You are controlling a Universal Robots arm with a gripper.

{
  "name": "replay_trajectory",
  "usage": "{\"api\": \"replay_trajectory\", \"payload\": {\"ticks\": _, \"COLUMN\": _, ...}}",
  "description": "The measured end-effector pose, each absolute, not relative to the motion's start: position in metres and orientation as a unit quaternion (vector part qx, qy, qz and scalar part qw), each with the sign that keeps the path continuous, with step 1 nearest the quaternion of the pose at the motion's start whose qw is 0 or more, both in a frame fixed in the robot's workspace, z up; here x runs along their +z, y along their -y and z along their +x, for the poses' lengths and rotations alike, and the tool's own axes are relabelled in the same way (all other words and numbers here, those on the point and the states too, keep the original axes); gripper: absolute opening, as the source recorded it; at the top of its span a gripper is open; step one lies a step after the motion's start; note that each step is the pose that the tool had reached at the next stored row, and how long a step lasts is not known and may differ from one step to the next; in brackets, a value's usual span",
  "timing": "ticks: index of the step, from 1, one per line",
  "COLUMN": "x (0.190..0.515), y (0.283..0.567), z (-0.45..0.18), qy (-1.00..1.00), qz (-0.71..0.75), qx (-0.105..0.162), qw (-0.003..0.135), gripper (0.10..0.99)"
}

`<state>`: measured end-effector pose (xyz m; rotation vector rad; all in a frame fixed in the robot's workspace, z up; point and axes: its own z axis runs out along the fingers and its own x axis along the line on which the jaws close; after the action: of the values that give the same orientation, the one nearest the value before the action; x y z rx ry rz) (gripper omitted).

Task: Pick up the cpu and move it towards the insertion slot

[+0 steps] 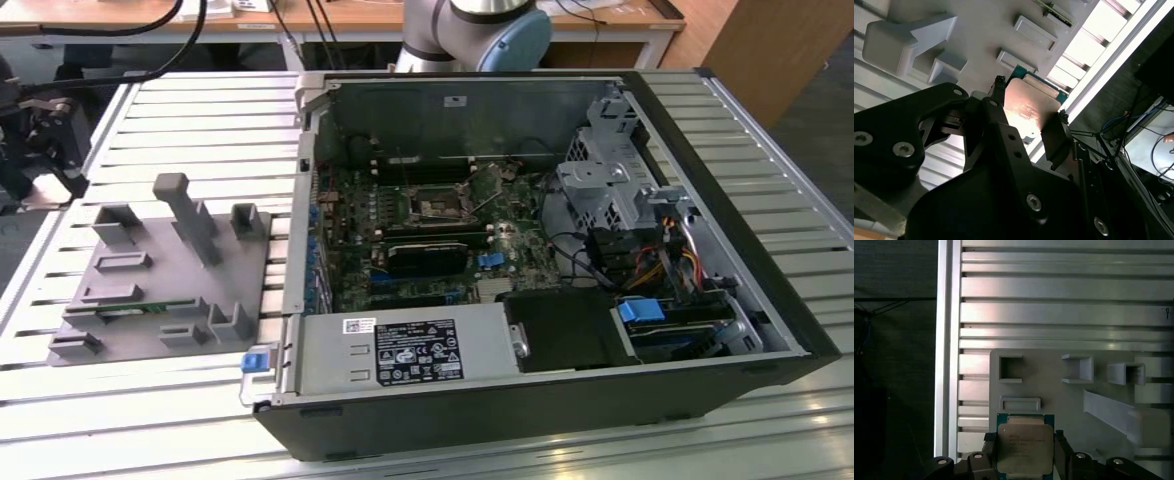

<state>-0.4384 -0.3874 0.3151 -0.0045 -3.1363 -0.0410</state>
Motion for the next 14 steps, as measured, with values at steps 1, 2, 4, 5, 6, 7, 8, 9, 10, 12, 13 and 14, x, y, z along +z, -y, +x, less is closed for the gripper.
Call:
{"api": "replay_trajectory", "payload": {"ticks": 1, "x": 0.316, "y": 0.387, "z": -0.438, "qy": 1.000, "qz": -0.001, "qx": -0.013, "qw": 0.003, "gripper": 0.541}}
{"api": "replay_trajectory", "payload": {"ticks": 2, "x": 0.317, "y": 0.387, "z": -0.438, "qy": 1.000, "qz": -0.001, "qx": -0.013, "qw": 0.003, "gripper": 0.541}}
{"api": "replay_trajectory", "payload": {"ticks": 4, "x": 0.318, "y": 0.387, "z": -0.438, "qy": 1.000, "qz": -0.001, "qx": -0.013, "qw": 0.003, "gripper": 0.541}}
{"api": "replay_trajectory", "payload": {"ticks": 5, "x": 0.319, "y": 0.387, "z": -0.438, "qy": 1.000, "qz": -0.001, "qx": -0.013, "qw": 0.003, "gripper": 0.541}}
{"api": "replay_trajectory", "payload": {"ticks": 6, "x": 0.320, "y": 0.387, "z": -0.438, "qy": 1.000, "qz": -0.001, "qx": -0.013, "qw": 0.003, "gripper": 0.541}}
{"api": "replay_trajectory", "payload": {"ticks": 7, "x": 0.321, "y": 0.387, "z": -0.438, "qy": 1.000, "qz": -0.001, "qx": -0.013, "qw": 0.003, "gripper": 0.541}}
{"api": "replay_trajectory", "payload": {"ticks": 8, "x": 0.321, "y": 0.387, "z": -0.438, "qy": 1.000, "qz": -0.001, "qx": -0.013, "qw": 0.003, "gripper": 0.541}}
{"api": "replay_trajectory", "payload": {"ticks": 9, "x": 0.322, "y": 0.387, "z": -0.438, "qy": 1.000, "qz": -0.001, "qx": -0.013, "qw": 0.003, "gripper": 0.541}}
{"api": "replay_trajectory", "payload": {"ticks": 10, "x": 0.323, "y": 0.387, "z": -0.438, "qy": 1.000, "qz": -0.001, "qx": -0.013, "qw": 0.003, "gripper": 0.541}}
{"api": "replay_trajectory", "payload": {"ticks": 12, "x": 0.325, "y": 0.387, "z": -0.438, "qy": 1.000, "qz": -0.001, "qx": -0.013, "qw": 0.003, "gripper": 0.541}}
{"api": "replay_trajectory", "payload": {"ticks": 13, "x": 0.326, "y": 0.387, "z": -0.438, "qy": 1.000, "qz": -0.001, "qx": -0.013, "qw": 0.003, "gripper": 0.541}}
{"api": "replay_trajectory", "payload": {"ticks": 14, "x": 0.327, "y": 0.387, "z": -0.438, "qy": 1.000, "qz": -0.001, "qx": -0.013, "qw": 0.003, "gripper": 0.541}}
